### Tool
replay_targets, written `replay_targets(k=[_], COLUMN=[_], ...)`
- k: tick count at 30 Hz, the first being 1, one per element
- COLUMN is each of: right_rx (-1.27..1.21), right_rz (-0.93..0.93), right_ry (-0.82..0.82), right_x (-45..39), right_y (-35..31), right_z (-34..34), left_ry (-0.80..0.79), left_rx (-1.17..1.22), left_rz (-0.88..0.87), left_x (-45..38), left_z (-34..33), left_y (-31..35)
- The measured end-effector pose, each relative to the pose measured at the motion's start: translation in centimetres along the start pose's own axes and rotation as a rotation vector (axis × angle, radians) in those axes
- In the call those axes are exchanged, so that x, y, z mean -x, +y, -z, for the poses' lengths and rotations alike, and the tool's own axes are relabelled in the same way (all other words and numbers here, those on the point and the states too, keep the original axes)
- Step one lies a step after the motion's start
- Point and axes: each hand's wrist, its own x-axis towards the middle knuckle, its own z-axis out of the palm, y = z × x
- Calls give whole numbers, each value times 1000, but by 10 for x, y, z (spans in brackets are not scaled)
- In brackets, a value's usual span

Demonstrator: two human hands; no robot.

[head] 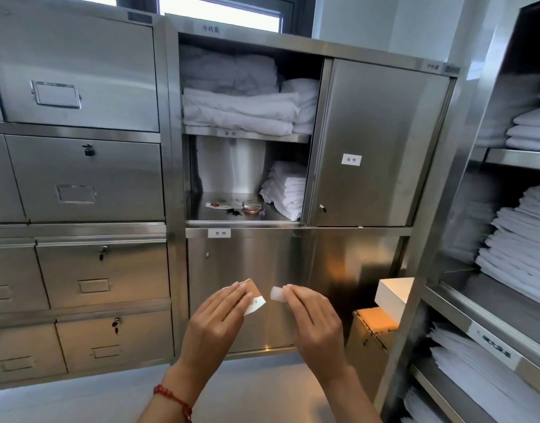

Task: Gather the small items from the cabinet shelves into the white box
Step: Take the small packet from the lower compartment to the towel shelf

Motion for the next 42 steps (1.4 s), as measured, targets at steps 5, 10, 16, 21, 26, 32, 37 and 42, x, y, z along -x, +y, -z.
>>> replay_targets(k=[5, 10, 16, 21, 26, 32, 37, 42], right_rx=[8, -7, -18, -45, -74, -123, -170, -224], right_rz=[-23, -14, 5, 1, -12, -14, -1, 4], right_ry=[-8, 1, -3, -1, 20, 25, 26, 6], right_x=[-16, -27, -32, -30, -34, -47, -58, -61], right_y=[4, 9, 29, 56, 96, 152, 195, 216], right_z=[-51, -93, -136, -178, -219, -252, -275, -301], left_ry=[27, 25, 11, -4, 23, 19, 35, -6], left_rx=[-7, -3, 19, -21, -51, -80, -117, -144], left_rz=[-11, -16, -2, 20, 37, 61, 68, 63], left_x=[0, -3, -6, -6, -16, -43, -65, -77], left_z=[-27, -50, -81, -119, -167, -225, -264, -283], left_y=[-48, -86, -112, -131, -147, -157, -162, -167])
